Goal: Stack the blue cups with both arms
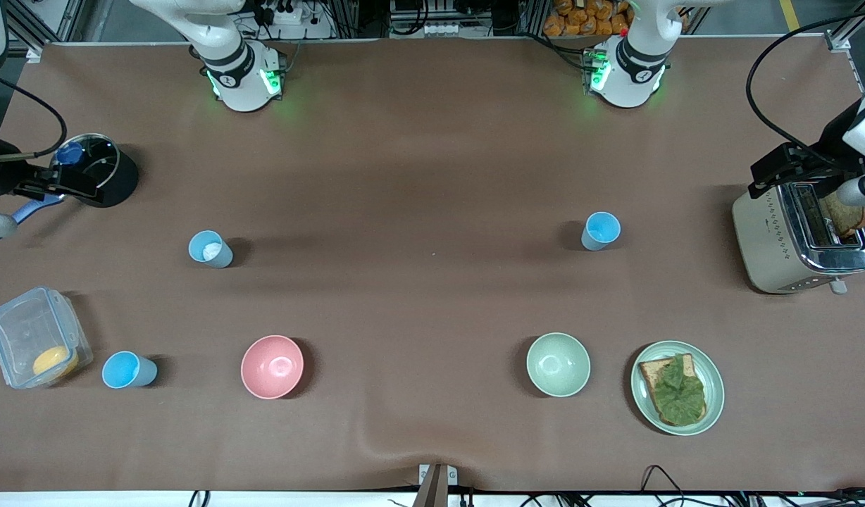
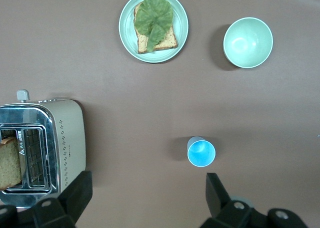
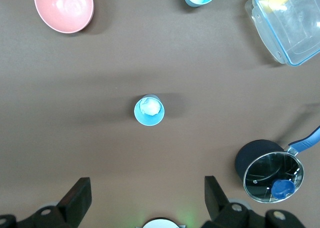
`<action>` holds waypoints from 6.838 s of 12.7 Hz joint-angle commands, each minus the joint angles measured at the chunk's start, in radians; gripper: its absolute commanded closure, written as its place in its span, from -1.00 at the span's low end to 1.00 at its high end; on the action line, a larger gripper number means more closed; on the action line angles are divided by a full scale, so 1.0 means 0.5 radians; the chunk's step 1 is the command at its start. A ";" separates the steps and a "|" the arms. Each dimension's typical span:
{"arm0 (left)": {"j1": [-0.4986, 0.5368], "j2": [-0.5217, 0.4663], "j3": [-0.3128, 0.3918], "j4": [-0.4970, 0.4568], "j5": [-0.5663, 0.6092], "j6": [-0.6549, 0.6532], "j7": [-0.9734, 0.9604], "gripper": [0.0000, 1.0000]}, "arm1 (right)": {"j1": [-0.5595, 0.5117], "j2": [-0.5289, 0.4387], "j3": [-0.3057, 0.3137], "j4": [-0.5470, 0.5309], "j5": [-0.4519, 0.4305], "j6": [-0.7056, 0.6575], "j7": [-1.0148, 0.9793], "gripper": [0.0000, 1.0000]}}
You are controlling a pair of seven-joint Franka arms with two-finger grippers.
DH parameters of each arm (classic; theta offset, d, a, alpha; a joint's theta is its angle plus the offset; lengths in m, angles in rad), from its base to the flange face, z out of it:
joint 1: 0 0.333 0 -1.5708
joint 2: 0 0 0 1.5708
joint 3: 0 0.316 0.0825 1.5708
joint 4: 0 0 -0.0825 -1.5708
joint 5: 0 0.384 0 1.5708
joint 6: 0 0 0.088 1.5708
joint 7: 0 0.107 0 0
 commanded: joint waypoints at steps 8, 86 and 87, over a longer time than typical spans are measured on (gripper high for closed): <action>-0.019 0.004 -0.003 0.034 -0.030 -0.034 -0.040 -1.00 | -0.001 -0.006 0.013 0.015 -0.016 -0.037 0.024 -1.00; 0.003 0.001 -0.003 0.031 -0.024 -0.034 -0.037 -1.00 | -0.115 0.586 0.016 -1.035 0.202 1.142 -0.366 1.00; 0.003 0.001 -0.003 0.031 -0.024 -0.034 -0.037 -1.00 | -0.066 0.586 0.016 -0.953 0.202 1.038 -0.259 1.00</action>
